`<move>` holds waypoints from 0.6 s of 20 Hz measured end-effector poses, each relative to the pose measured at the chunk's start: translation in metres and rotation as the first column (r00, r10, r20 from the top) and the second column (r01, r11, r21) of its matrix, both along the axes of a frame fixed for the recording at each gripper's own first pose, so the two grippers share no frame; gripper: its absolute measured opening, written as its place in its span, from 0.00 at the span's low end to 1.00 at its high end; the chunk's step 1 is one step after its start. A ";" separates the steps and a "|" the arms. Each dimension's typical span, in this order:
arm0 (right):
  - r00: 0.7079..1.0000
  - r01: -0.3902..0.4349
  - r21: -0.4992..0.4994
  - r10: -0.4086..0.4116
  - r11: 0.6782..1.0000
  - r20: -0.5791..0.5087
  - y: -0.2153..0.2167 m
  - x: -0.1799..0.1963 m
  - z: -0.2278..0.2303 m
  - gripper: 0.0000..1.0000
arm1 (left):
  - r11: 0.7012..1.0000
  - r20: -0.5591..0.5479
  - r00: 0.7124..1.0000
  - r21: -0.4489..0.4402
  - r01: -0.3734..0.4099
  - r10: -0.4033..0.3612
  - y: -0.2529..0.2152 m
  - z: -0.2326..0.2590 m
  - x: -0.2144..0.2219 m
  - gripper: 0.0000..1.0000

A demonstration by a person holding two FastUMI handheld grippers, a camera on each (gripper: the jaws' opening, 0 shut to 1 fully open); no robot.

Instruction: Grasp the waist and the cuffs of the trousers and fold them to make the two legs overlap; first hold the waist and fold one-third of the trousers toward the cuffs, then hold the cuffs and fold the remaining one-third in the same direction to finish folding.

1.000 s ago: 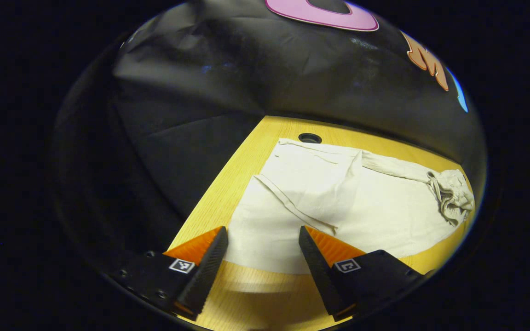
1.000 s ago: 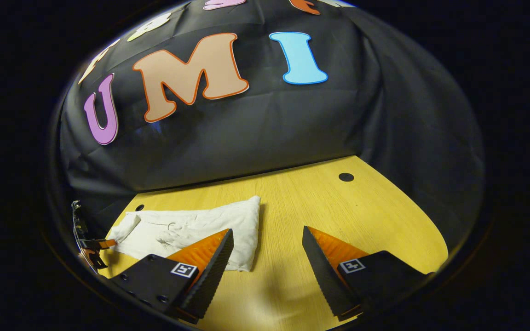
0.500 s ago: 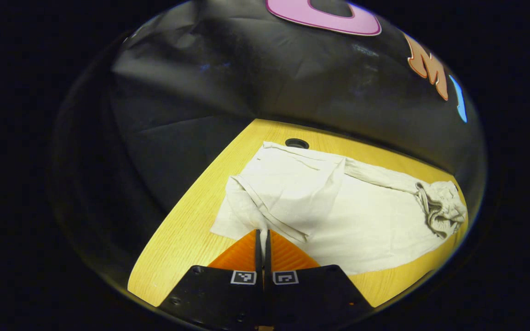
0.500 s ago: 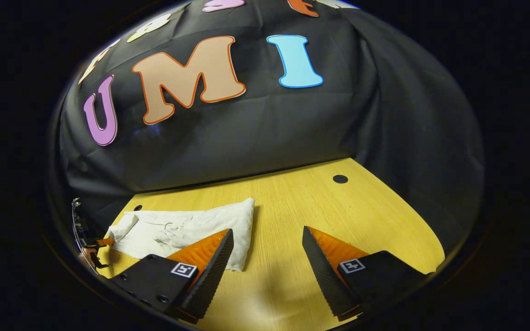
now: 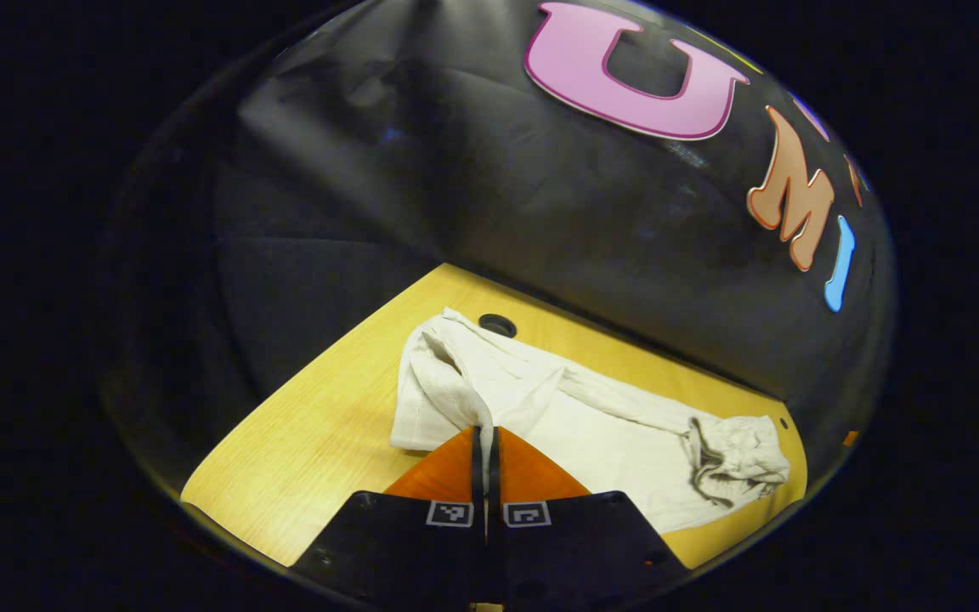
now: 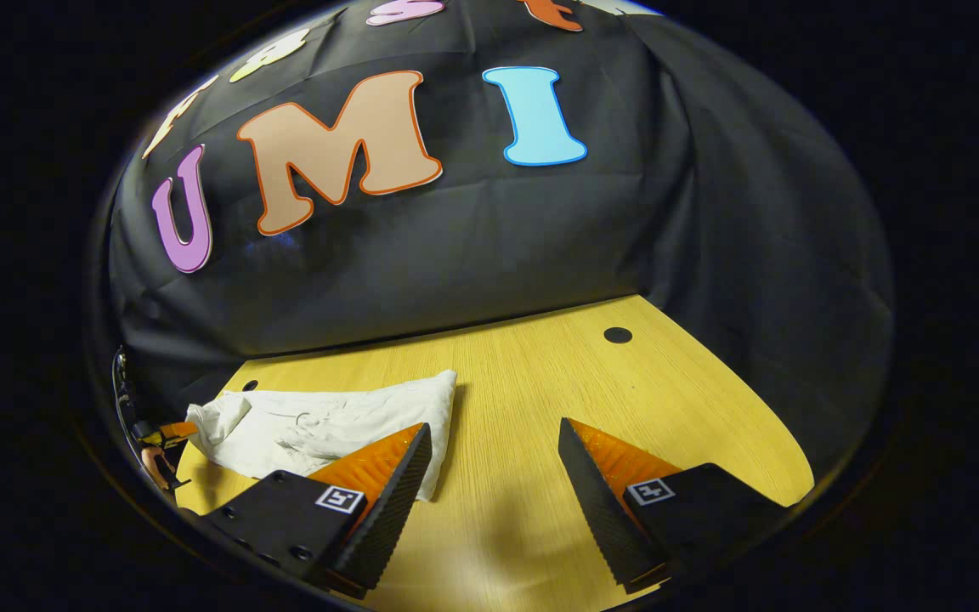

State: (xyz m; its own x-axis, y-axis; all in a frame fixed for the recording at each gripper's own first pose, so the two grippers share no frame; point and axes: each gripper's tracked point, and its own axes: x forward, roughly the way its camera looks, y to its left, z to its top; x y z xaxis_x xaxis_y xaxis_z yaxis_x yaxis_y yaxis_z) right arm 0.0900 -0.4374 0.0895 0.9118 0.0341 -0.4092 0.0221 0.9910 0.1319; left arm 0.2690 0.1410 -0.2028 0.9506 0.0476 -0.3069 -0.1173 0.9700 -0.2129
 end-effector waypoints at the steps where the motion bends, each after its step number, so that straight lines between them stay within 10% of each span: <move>1: 1.000 -0.004 -0.002 0.004 1.000 0.002 -0.001 -0.001 0.000 0.96 | 1.000 0.019 1.000 -0.004 0.016 -0.016 -0.012 0.009 0.001 0.00; 12: 0.998 -0.067 -0.017 0.067 0.998 0.014 -0.006 -0.007 0.000 0.97 | 0.947 0.174 0.933 -0.011 0.321 -0.315 -0.223 0.087 0.000 0.00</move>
State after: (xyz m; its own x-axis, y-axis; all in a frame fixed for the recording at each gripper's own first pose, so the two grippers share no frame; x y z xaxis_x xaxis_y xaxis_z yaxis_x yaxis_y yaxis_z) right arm 0.0826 -0.4434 0.0897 0.9136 0.0890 -0.3968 -0.0466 0.9922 0.1154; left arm 0.2687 -0.0820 -0.1159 0.9518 -0.2744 -0.1369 0.2367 0.9412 -0.2411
